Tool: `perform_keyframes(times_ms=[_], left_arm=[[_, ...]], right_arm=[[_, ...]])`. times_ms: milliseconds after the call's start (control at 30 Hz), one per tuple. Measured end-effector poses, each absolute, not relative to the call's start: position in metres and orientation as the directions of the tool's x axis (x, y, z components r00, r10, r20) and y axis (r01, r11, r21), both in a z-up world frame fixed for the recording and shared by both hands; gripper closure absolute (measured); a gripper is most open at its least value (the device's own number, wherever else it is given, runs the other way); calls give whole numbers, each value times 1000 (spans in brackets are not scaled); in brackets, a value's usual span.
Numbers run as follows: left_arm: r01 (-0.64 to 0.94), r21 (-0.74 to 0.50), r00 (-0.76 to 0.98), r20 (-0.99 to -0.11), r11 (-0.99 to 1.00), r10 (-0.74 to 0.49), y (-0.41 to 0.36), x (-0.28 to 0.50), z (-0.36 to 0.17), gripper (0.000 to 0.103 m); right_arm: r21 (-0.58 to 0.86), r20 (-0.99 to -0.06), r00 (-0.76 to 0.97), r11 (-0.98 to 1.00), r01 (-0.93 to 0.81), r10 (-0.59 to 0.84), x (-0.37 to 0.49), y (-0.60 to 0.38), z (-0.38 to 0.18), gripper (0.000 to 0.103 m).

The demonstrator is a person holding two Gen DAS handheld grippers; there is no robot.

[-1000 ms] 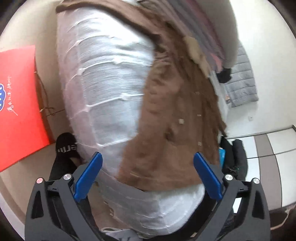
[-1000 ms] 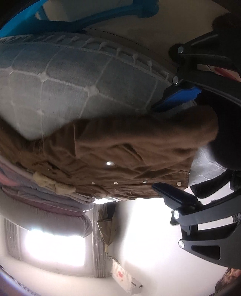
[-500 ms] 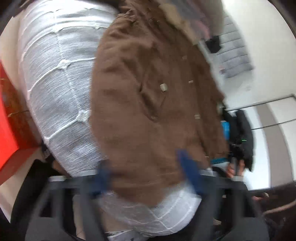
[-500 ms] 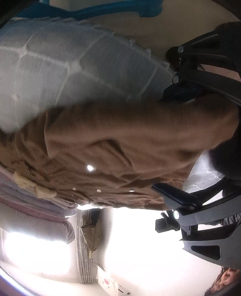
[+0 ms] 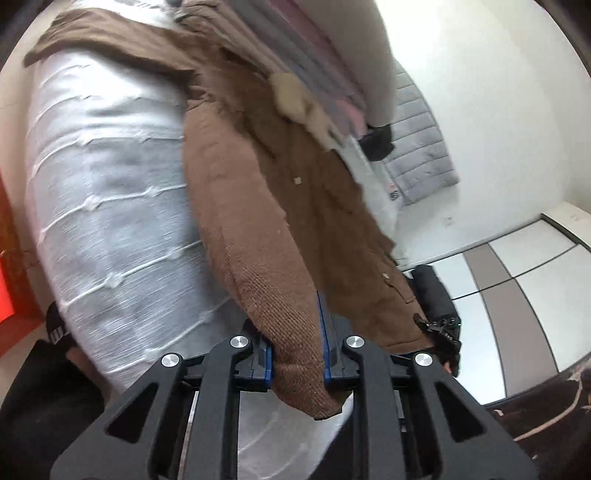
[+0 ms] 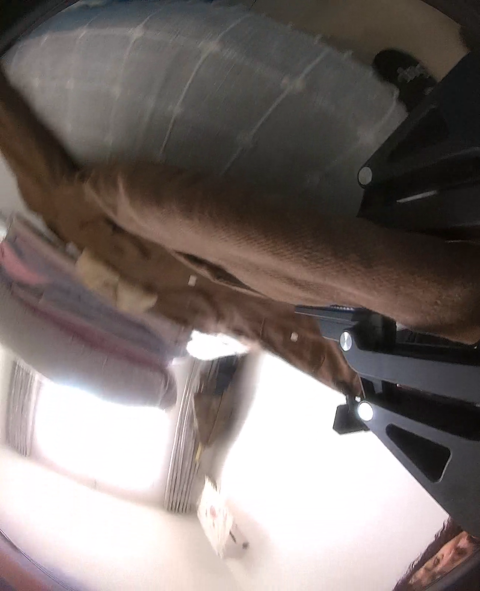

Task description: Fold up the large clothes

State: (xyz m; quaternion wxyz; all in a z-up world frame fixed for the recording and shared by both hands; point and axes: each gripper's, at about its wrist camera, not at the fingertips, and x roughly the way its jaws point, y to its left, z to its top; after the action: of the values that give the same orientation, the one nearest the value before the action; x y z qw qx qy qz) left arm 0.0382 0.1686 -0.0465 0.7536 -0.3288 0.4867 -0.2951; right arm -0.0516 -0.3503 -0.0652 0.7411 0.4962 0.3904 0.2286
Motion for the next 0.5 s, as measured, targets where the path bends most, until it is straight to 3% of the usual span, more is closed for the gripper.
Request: perform_keyframes(times_ms=[200,300,500], left_arm=[[186,-778,385,-504,600,-773,168,28,-26,87],[253,-775,420,-451,579,-788,172,12,9,87],[272,-770,401,-454,577,-796,177,-16,35,87]], right_arm=[[960,-215,634,280,-2,743,-64,-353,-58,92],[963,-175,628,266,-51,758,-73,-350,-41,92],[961,-132,646,257,-103,752,-107,-350,-7,92]])
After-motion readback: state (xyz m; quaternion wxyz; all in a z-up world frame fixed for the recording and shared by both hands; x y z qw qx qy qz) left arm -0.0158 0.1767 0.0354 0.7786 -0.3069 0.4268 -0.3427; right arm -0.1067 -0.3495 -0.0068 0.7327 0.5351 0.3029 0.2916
